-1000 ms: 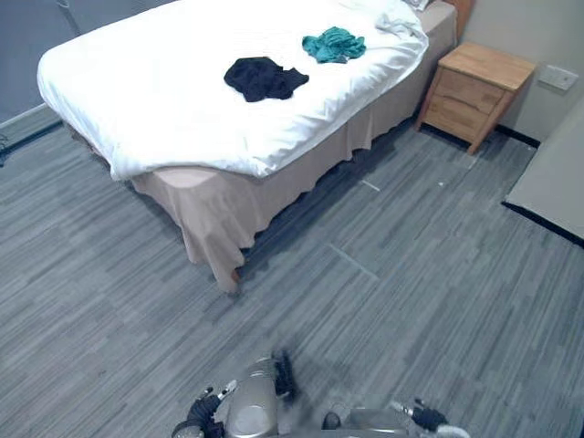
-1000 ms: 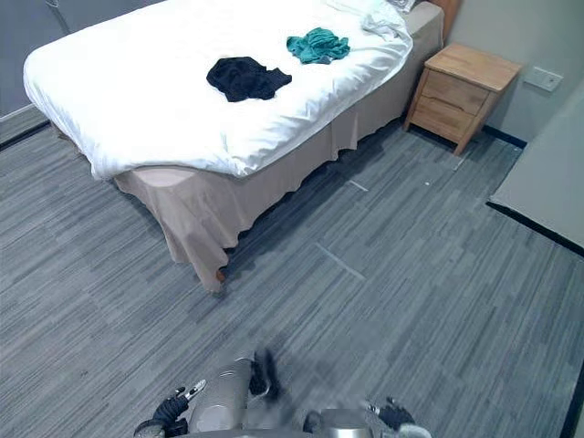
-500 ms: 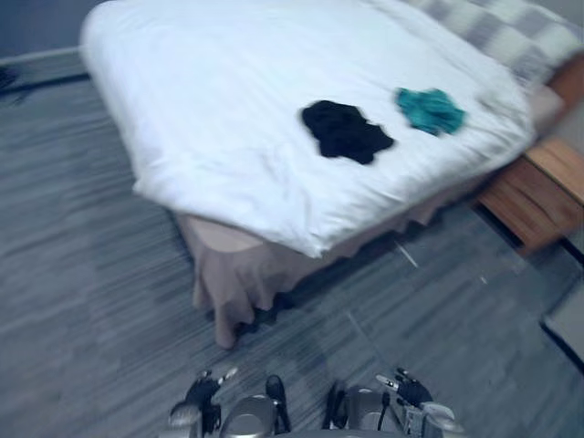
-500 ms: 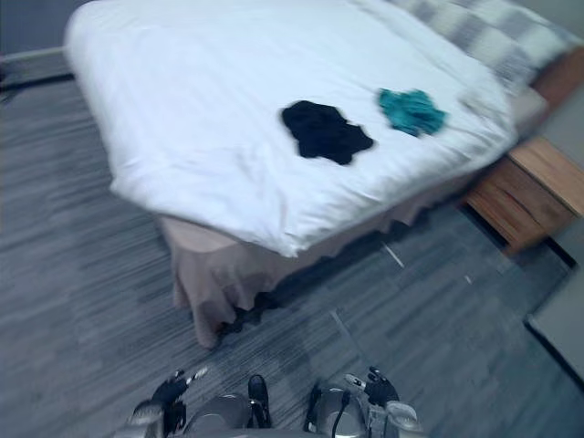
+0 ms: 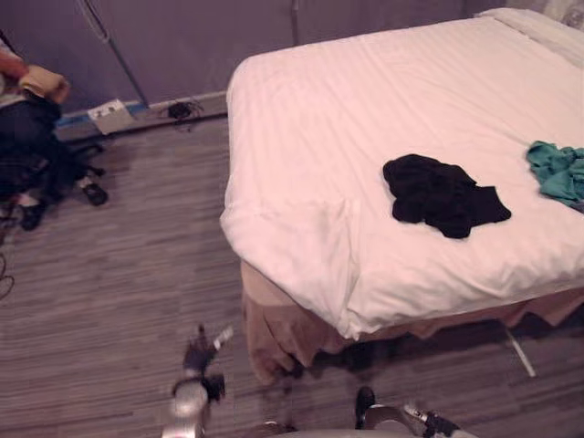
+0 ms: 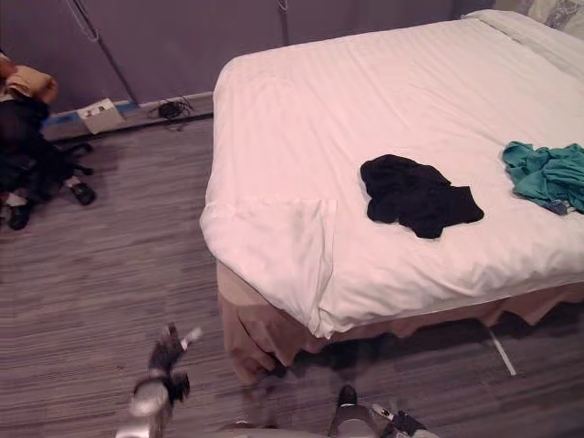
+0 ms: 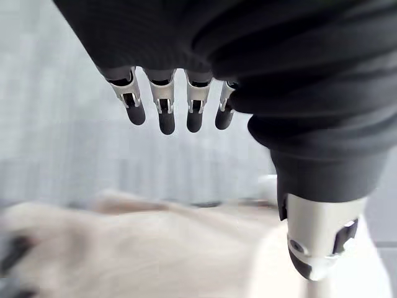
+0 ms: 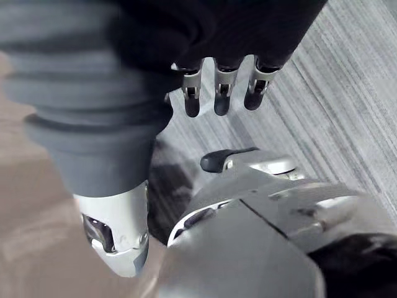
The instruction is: Tidy the bed and pick cloth on bed and put in laundry
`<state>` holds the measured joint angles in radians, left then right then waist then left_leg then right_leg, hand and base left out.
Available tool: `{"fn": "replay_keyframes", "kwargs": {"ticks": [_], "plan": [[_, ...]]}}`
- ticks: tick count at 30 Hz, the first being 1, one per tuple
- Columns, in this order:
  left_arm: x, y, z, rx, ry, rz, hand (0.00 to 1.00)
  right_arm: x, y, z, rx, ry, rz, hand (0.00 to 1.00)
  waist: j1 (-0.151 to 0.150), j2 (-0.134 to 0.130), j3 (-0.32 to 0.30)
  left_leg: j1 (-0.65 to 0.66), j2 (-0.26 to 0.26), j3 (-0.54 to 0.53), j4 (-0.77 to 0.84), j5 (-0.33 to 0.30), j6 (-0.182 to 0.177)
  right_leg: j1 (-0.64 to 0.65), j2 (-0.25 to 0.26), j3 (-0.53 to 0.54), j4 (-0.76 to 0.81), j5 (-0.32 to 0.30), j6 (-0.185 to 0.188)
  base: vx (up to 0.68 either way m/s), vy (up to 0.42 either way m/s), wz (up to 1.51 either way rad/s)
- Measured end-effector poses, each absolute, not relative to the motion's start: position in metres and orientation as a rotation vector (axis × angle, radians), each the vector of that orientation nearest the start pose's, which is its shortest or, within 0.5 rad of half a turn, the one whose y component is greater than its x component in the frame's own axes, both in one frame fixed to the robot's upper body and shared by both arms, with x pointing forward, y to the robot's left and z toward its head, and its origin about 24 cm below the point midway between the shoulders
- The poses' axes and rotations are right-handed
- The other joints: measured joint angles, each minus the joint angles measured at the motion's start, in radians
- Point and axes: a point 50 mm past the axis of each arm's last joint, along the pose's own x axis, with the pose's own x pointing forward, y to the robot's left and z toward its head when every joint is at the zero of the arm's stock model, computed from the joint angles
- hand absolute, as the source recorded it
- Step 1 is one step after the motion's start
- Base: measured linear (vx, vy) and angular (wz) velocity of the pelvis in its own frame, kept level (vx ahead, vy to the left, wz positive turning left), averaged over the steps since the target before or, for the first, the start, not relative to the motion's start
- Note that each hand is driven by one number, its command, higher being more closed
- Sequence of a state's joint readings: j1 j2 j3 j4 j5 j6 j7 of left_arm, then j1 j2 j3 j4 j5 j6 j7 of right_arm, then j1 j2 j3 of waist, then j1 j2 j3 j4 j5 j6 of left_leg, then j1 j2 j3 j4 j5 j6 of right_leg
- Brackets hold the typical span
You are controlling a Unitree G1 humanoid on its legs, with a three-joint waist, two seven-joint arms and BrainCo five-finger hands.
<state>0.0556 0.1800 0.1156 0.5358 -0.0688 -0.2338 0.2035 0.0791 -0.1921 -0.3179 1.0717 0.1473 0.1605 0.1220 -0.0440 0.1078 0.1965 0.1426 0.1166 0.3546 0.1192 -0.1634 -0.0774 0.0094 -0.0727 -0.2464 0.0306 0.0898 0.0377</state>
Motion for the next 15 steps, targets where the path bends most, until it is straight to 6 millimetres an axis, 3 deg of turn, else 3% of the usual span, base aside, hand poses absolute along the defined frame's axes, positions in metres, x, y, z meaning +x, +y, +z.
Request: {"fn": "replay_keyframes", "kwargs": {"ticks": [1, 3, 6, 8, 12, 14, 15], "plan": [[0.210, 0.245, -0.041, 0.152, 0.260, 0.390, 0.00, 0.073, -0.251, -0.157, 0.242, 1.211, -0.375, 0.00, 0.000, -0.002, 0.000, -0.007, 0.000, 0.000, 0.002, -0.002, 0.001, 0.001, 0.000, -0.001, -0.010, -0.001, 0.003, -0.17, -0.039, 0.05], [0.230, 0.260, 0.021, 0.199, -0.016, 0.425, 0.00, 0.059, -0.249, -0.160, 0.260, 1.239, -0.384, 0.00, 0.002, -0.010, -0.005, -0.039, 0.000, 0.000, -0.002, -0.007, 0.000, 0.004, -0.001, -0.028, -0.072, 0.025, 0.026, -0.15, -0.063, 0.14], [0.239, 0.272, 0.072, 0.226, -0.219, 0.454, 0.00, 0.040, -0.251, -0.162, 0.281, 1.269, -0.429, 0.00, -0.002, -0.004, -0.006, -0.049, 0.000, 0.005, -0.021, 0.002, -0.015, 0.016, 0.002, -0.051, -0.133, 0.050, 0.029, -0.04, -0.050, 0.17], [0.246, 0.275, 0.091, 0.258, -0.286, 0.428, 0.00, 0.028, -0.252, -0.162, 0.291, 1.287, -0.453, 0.00, -0.012, 0.005, -0.011, -0.040, 0.009, 0.007, -0.032, 0.010, -0.027, 0.019, 0.013, -0.050, -0.134, 0.049, 0.027, 0.01, -0.013, -0.03], [0.264, 0.283, 0.122, 0.332, -0.345, 0.354, 0.00, 0.033, -0.253, -0.161, 0.288, 1.263, -0.447, 0.00, -0.034, -0.003, -0.005, -0.044, 0.031, 0.011, -0.020, 0.013, -0.029, 0.012, 0.040, -0.036, -0.133, 0.042, 0.012, 0.03, -0.031, -0.13], [0.291, 0.275, 0.140, 0.352, -0.359, 0.282, 0.00, 0.042, -0.255, -0.158, 0.279, 1.219, -0.442, 0.00, -0.044, -0.006, 0.008, -0.096, 0.055, 0.020, 0.049, 0.018, -0.026, -0.027, 0.054, -0.022, -0.129, 0.060, -0.011, 0.03, -0.018, -0.23], [0.310, 0.268, 0.150, 0.375, -0.344, 0.233, 0.00, 0.056, -0.256, -0.156, 0.290, 1.159, -0.439, 0.00, -0.056, -0.015, 0.038, -0.119, 0.058, 0.035, 0.067, 0.019, -0.026, -0.054, 0.058, -0.007, -0.125, 0.074, -0.024, 0.02, 0.011, -0.32]]}}
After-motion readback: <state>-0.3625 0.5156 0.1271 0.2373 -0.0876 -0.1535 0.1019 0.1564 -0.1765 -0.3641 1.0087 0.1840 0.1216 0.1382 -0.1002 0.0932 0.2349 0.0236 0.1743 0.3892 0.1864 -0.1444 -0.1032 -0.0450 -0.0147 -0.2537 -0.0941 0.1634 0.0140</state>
